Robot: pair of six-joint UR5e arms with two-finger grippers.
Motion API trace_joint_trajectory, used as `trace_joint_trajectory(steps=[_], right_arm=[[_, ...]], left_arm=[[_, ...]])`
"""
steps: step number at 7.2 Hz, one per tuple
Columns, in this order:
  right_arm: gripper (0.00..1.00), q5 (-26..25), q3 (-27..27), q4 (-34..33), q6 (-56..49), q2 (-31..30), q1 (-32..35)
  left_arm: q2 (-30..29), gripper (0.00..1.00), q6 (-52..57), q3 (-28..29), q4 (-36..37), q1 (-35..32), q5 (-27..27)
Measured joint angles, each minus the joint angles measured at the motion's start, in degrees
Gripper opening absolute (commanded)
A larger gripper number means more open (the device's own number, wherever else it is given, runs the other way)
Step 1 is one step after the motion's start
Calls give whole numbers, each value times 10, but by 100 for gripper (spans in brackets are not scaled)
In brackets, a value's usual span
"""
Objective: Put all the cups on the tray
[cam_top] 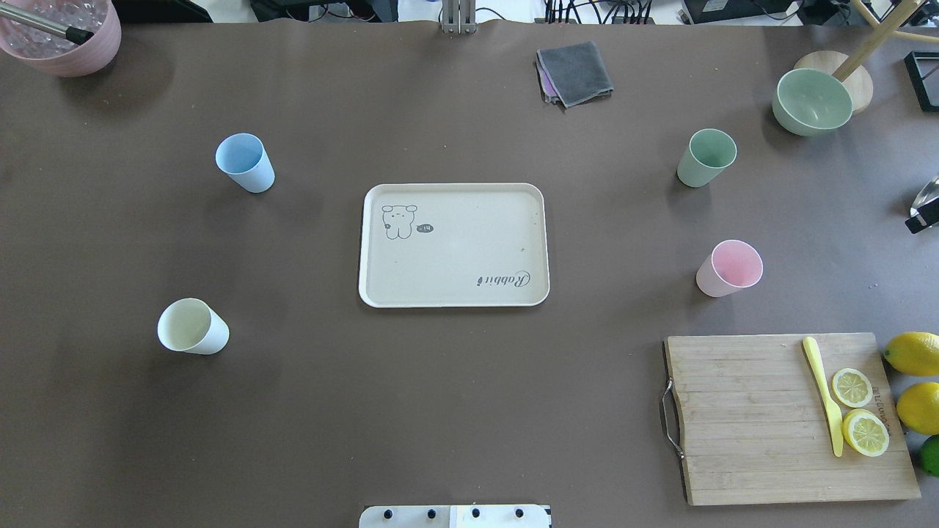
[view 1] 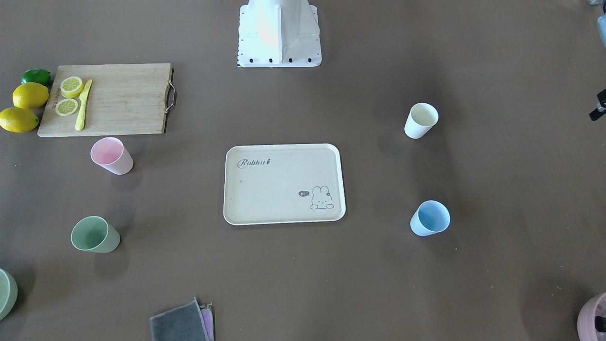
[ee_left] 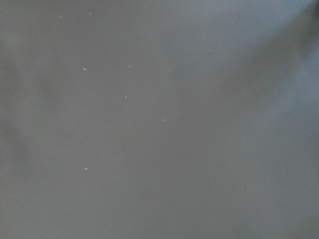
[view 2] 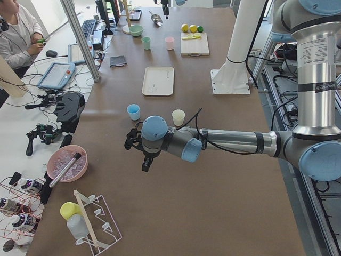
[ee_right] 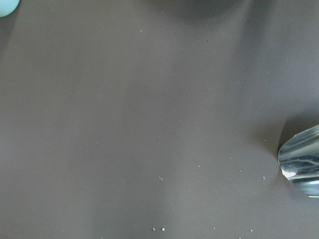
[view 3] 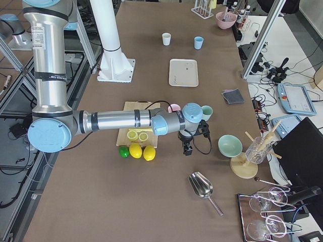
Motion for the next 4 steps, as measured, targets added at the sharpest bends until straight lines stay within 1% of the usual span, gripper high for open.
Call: trace_joint_trajectory(steps=[1,2,4], right_arm=[[100,-2,-7,13,1,-1,0],[100,-2,-12,34,4,-4,2],[100,0,-15,50,6,-7,20]], left_arm=[[10,98,1,-4,0,-16,-7],[21,98,1,-5,-1,-21,-12],[31,98,0,3,-2,-23,-11]])
